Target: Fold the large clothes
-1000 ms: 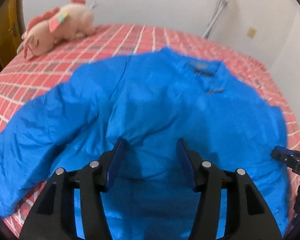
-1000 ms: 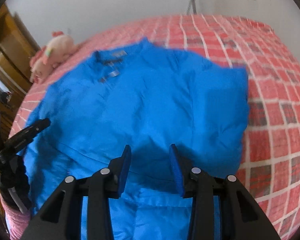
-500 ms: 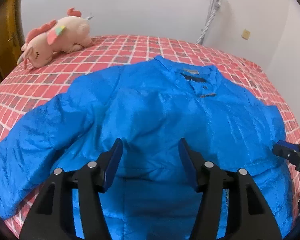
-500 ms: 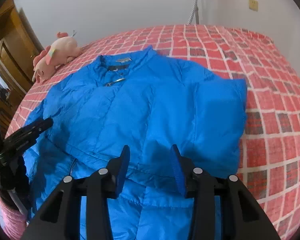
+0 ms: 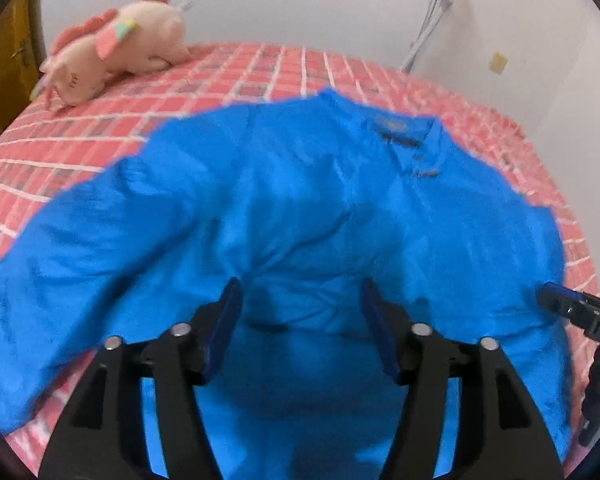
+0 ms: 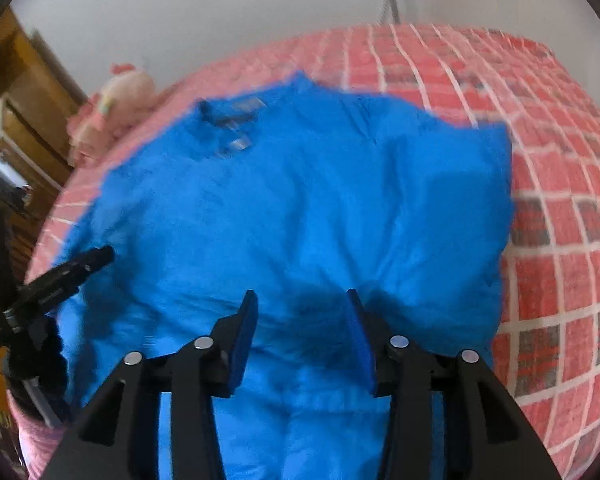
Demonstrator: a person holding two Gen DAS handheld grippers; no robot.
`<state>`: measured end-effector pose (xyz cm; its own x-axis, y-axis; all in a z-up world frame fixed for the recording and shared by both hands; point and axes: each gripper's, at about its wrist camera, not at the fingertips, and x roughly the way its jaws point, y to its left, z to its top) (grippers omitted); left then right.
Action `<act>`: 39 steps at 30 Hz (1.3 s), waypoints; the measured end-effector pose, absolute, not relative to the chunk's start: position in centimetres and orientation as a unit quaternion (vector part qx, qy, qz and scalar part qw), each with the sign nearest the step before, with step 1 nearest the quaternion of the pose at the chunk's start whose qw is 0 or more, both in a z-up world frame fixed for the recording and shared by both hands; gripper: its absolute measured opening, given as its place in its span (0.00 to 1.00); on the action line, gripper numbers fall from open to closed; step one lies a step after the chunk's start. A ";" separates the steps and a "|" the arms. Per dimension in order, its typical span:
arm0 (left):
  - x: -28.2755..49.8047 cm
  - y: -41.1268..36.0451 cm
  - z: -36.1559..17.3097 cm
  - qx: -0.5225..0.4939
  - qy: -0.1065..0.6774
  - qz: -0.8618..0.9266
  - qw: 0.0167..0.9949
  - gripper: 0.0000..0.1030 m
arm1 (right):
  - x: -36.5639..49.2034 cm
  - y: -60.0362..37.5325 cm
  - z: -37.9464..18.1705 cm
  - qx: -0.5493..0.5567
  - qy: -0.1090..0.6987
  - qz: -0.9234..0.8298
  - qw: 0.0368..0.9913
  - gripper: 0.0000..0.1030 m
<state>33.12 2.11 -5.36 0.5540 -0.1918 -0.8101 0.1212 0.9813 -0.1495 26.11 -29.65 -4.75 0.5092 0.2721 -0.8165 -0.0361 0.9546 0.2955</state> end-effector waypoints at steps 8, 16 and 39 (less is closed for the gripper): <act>25.5 15.6 -1.7 -0.053 0.430 0.044 0.900 0.85 | 24.5 -29.1 -2.5 0.110 0.488 0.101 0.860 0.64; 14.4 35.2 -1.7 -0.127 0.430 0.262 0.855 0.89 | 24.9 -27.9 -3.5 0.099 0.498 0.107 0.855 0.67; 13.3 41.5 -6.5 -0.262 0.431 0.227 0.833 0.30 | 25.3 -28.5 -4.2 0.107 0.507 0.099 0.849 0.67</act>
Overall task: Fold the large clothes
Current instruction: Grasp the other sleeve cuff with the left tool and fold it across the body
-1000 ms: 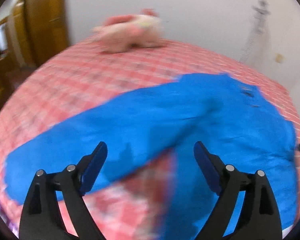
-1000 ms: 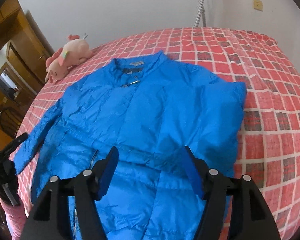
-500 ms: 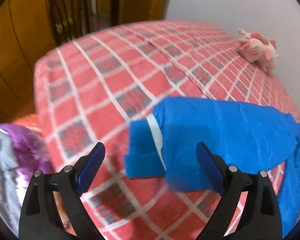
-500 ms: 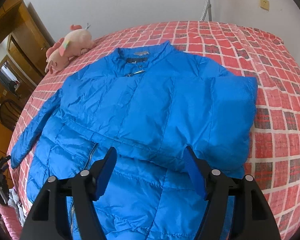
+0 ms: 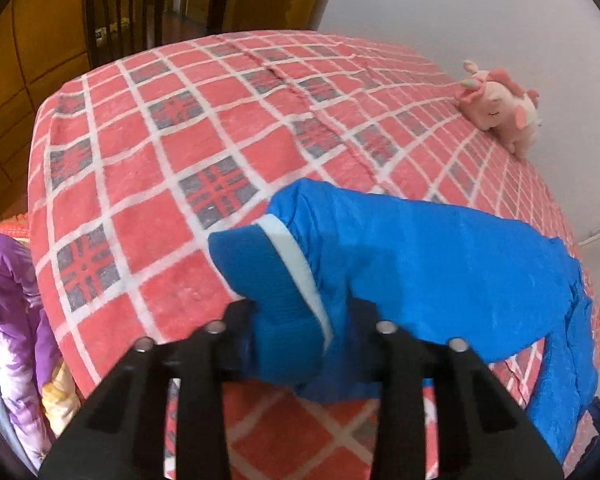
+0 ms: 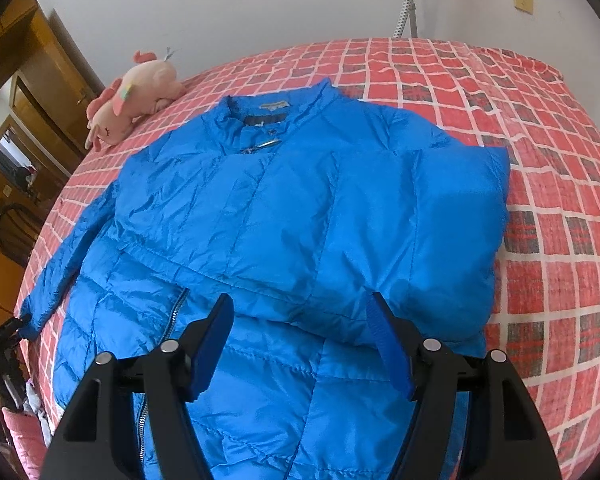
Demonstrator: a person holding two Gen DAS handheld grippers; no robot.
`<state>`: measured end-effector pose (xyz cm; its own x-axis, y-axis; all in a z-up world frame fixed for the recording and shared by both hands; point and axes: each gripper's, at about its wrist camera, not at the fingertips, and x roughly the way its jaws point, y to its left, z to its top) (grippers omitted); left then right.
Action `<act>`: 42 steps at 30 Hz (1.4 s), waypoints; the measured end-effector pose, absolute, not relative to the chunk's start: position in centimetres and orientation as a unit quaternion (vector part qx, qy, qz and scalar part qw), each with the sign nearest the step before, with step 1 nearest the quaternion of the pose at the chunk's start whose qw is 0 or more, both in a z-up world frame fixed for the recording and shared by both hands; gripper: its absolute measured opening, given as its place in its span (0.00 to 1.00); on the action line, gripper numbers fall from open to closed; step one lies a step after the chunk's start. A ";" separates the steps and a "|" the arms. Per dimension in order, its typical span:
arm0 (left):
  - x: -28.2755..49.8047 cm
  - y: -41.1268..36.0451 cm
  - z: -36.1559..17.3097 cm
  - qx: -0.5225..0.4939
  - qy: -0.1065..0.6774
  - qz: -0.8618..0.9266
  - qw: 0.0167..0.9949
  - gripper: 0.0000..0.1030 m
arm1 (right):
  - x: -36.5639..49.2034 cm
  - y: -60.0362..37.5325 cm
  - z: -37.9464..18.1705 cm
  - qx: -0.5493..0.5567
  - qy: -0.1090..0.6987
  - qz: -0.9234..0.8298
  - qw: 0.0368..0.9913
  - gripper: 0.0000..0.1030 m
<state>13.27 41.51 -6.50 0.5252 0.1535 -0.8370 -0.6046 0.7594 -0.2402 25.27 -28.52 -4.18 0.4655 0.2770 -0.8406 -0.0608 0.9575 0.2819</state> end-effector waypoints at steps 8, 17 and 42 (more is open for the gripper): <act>12.8 37.8 -1.8 -0.244 0.373 0.214 0.869 0.25 | 25.2 -29.2 -3.8 0.114 0.503 0.095 0.852 0.67; 16.2 26.5 5.0 -0.174 0.328 0.095 0.924 0.25 | 25.2 -29.4 -3.7 0.111 0.500 0.090 0.854 0.67; 31.0 -0.8 0.0 -0.071 0.431 -0.181 0.881 0.04 | 26.6 -30.6 -5.6 0.113 0.516 0.070 0.846 0.67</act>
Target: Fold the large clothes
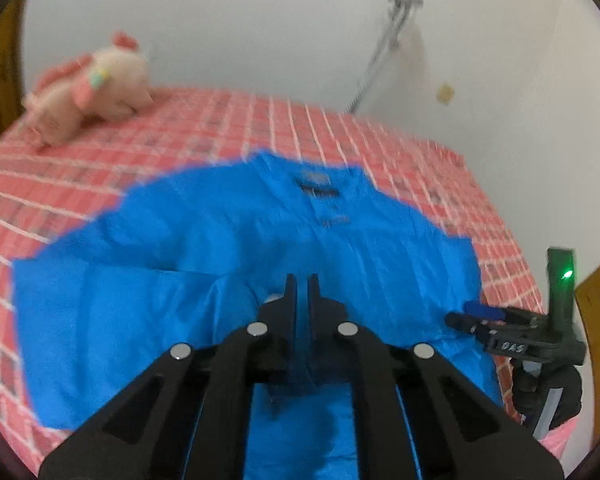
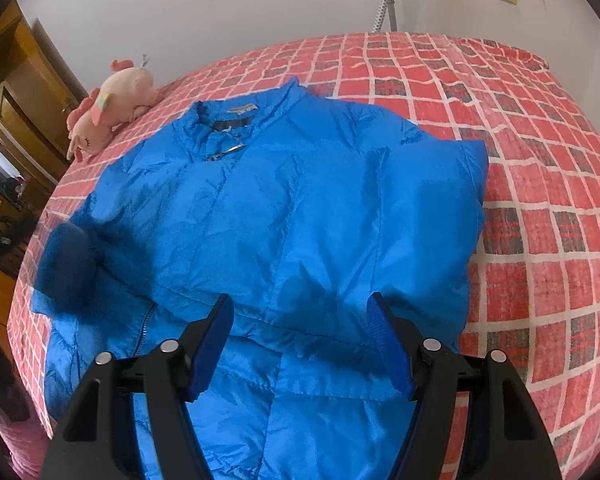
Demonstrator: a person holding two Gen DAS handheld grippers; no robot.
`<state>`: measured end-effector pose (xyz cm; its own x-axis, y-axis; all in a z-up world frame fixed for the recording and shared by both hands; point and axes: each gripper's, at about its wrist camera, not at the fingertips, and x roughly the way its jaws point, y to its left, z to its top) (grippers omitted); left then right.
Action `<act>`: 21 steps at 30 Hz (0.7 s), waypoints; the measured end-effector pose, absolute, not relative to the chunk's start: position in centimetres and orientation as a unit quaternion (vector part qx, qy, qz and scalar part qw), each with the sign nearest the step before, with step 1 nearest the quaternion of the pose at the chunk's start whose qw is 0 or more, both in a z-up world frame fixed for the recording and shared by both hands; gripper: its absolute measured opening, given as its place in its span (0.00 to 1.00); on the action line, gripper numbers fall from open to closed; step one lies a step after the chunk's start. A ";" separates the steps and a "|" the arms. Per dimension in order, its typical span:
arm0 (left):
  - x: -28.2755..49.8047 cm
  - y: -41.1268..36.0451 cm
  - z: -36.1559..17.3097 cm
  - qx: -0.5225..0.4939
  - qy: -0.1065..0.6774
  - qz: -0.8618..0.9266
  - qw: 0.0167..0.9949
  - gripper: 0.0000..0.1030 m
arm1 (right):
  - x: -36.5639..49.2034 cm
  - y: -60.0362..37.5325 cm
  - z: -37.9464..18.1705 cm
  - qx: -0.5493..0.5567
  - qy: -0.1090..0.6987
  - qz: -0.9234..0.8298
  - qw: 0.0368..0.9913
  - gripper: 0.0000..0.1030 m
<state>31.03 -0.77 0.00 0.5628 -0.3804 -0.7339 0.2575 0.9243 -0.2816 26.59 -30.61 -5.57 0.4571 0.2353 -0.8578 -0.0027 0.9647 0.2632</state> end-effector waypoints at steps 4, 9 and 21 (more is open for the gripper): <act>31.7 -0.6 -2.2 -0.082 0.456 -0.187 0.866 0.07 | 26.8 -31.0 -5.8 0.116 0.519 0.072 0.844 0.67; 30.5 3.6 -1.6 -0.081 0.434 -0.146 0.885 0.45 | 26.4 -29.9 -5.3 0.113 0.516 0.092 0.844 0.67; 31.3 9.3 -4.9 -0.040 0.459 -0.059 0.886 0.52 | 28.8 -19.0 -5.3 0.122 0.563 0.234 0.783 0.71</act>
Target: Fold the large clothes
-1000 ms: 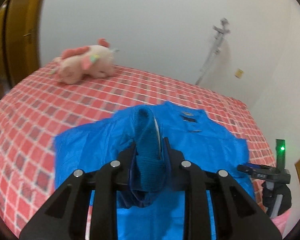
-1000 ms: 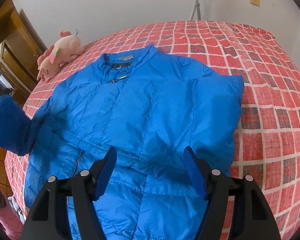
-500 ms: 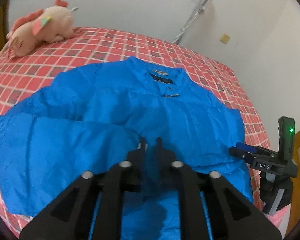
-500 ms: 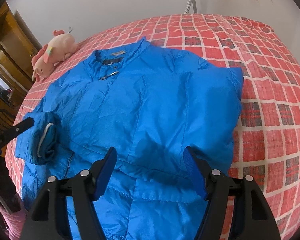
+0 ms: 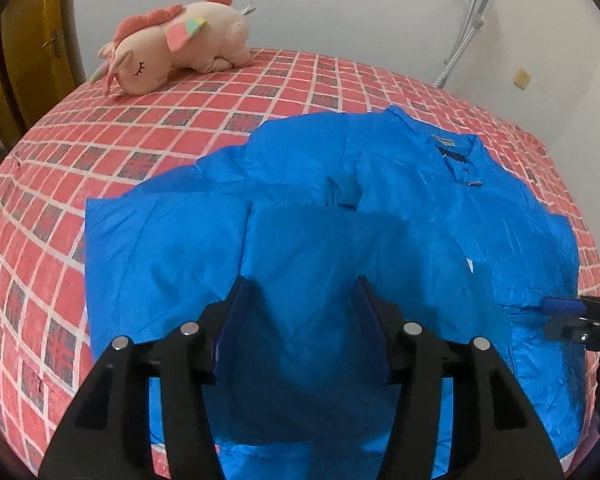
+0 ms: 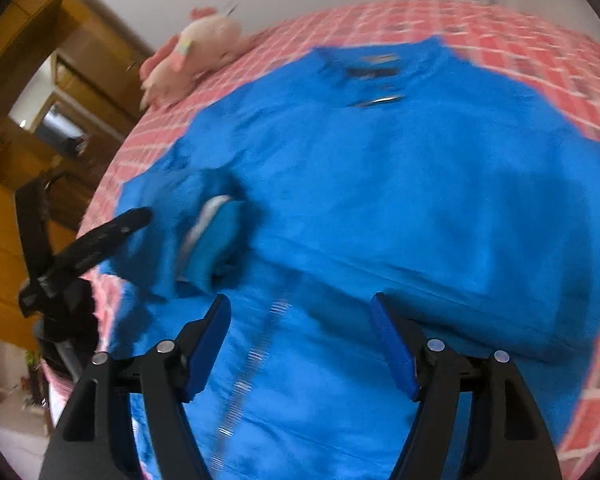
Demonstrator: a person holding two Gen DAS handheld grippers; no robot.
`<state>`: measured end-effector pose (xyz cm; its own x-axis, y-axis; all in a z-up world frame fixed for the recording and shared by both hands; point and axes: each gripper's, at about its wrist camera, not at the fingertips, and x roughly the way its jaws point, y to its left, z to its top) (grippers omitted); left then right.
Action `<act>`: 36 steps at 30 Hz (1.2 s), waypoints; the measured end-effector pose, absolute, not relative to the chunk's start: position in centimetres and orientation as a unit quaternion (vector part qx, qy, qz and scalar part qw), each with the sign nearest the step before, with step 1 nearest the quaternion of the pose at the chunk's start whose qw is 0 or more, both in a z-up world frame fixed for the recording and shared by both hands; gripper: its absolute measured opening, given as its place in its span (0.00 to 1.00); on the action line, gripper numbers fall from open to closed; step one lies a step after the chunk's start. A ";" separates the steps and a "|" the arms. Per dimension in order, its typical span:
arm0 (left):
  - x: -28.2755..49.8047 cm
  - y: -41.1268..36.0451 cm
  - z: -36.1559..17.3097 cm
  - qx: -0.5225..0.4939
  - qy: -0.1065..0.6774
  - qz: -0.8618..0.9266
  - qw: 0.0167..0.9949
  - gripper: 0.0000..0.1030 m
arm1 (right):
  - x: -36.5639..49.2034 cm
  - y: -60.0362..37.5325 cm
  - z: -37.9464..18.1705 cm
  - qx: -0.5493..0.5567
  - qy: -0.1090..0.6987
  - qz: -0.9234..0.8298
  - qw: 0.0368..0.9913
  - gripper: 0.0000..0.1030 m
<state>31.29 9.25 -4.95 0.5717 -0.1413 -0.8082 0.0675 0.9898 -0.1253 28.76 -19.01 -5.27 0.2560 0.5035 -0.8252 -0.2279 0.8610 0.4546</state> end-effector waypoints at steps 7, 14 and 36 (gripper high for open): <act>30.5 10.8 -3.4 -0.066 0.433 -0.062 0.897 0.52 | 31.6 -12.2 -6.5 0.119 0.594 0.264 0.750 0.75; 30.6 11.7 -3.2 -0.062 0.424 -0.047 0.902 0.52 | 31.4 -9.1 -6.2 0.078 0.580 0.274 0.763 0.22; 33.1 5.3 -3.0 -0.011 0.431 -0.090 0.898 0.50 | 28.2 -33.5 -0.1 0.149 0.462 0.064 0.872 0.16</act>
<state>33.08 5.28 -2.96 0.6120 -0.1722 -0.7719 0.1524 0.9834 -0.0985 28.24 -33.48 -0.08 0.5645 0.2489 -0.7870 0.0272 0.9473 0.3192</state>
